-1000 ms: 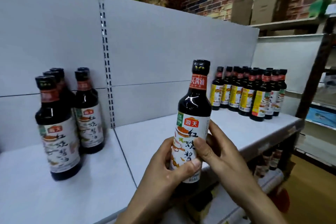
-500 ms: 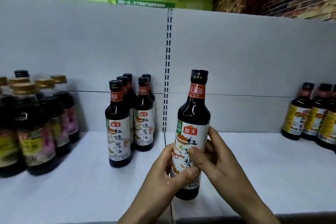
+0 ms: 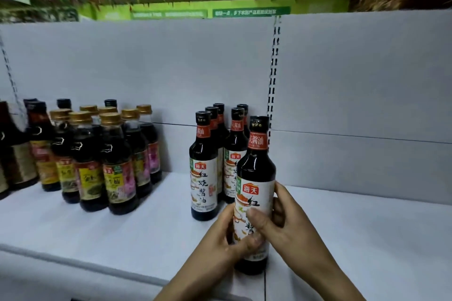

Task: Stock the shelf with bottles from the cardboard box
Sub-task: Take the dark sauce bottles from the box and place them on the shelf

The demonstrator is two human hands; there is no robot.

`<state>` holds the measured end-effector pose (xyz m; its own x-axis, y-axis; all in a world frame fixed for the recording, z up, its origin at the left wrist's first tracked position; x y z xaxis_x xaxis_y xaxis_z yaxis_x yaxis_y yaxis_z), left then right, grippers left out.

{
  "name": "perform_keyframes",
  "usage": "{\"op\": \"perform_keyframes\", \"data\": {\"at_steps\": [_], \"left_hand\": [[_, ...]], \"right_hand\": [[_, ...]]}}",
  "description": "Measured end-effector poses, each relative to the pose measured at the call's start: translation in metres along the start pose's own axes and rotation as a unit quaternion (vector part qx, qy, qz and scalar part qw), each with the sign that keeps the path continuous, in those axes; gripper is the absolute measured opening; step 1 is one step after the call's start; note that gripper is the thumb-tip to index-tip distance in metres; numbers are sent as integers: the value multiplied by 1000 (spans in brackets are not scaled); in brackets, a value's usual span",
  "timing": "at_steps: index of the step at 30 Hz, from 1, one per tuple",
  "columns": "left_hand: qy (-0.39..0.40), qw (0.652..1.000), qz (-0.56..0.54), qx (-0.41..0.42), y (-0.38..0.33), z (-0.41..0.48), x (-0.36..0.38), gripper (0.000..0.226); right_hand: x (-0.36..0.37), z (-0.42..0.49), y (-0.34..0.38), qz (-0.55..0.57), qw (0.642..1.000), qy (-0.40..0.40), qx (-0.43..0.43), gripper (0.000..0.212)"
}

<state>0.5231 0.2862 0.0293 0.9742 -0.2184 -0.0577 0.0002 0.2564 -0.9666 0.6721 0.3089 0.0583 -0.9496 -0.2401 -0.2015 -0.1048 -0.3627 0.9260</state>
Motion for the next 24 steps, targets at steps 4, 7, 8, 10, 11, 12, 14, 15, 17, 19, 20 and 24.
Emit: {"op": "perform_keyframes", "data": {"at_steps": [4,7,8,10,11,12,14,15,17,19,20,24], "left_hand": [[11,1000,2,-10,3,3,-10,60],[14,1000,6,-9,5,6,-18,65],[17,1000,9,-8,6,8,-20,64],[21,1000,11,-7,9,12,-25,60],[24,1000,8,-9,11,15,-27,59],[28,1000,4,-12,13,17,-30,58],[33,999,2,-23,15,21,-34,58],[32,999,4,-26,15,24,-36,58],[21,999,18,-29,18,29,-42,57],[14,999,36,-30,20,34,-46,58],[13,998,46,-29,20,36,-48,59],[-6,995,102,7,18,38,-58,57]], "right_hand": [[8,8,-4,-2,1000,2,11,67],[13,14,-7,-5,1000,-6,21,70],[15,16,-8,-8,1000,-9,24,70],[18,20,-11,-13,999,-14,32,69],[19,22,-12,-14,999,-17,37,70],[21,24,-13,-14,999,-19,39,72],[24,28,-15,-14,999,-22,43,75],[25,30,-17,-14,999,-25,43,73],[28,34,-19,-12,998,-34,43,63],[30,36,-20,-13,998,-34,44,63],[31,37,-19,-16,998,-32,46,64],[33,40,-18,-16,998,-29,54,64]]}}
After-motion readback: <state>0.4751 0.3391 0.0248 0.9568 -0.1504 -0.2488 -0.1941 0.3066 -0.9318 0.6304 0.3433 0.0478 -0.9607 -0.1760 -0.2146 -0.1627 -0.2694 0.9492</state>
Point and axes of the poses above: each hand's wrist, its own z-axis towards the middle knuckle, its own x-axis out of the palm, y = z × x, the point moved 3 cm from there along z, towards the middle knuckle
